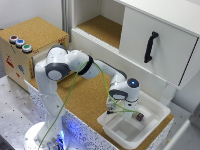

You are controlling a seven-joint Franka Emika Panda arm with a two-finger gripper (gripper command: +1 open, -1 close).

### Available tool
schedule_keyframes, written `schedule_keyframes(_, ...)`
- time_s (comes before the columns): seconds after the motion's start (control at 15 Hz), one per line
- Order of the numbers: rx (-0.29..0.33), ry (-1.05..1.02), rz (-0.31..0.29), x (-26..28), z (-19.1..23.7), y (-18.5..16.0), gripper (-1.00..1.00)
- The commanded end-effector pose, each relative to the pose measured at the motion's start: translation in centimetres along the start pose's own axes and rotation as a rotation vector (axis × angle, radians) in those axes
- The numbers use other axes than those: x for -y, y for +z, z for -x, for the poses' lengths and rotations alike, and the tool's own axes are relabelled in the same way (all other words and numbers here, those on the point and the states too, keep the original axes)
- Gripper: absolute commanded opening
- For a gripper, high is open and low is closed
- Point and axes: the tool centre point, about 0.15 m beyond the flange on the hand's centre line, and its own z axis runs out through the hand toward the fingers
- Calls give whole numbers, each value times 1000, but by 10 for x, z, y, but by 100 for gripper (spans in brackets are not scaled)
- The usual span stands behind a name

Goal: Pick up the yellow block

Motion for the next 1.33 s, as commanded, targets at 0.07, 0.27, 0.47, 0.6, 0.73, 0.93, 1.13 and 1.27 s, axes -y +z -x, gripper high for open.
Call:
schedule_keyframes(0.07, -34, 4, -58, -9, 11, 7, -100)
schedule_keyframes(0.27, -39, 1, -64, -13, 14, 5, -100)
schedule_keyframes(0.47, -84, -69, -99, -4, 12, -13, -100)
schedule_keyframes(0.6, -121, -187, -138, 13, 13, -34, -100)
schedule_keyframes(0.73, -134, -293, -196, 29, 20, -55, -100)
schedule_keyframes(0.93, -180, -462, -256, 52, 39, -95, -100)
schedule_keyframes(1.13, -232, -644, -309, 86, 63, -131, -100)
schedule_keyframes(1.27, -221, -789, -367, 123, 90, -145, -100)
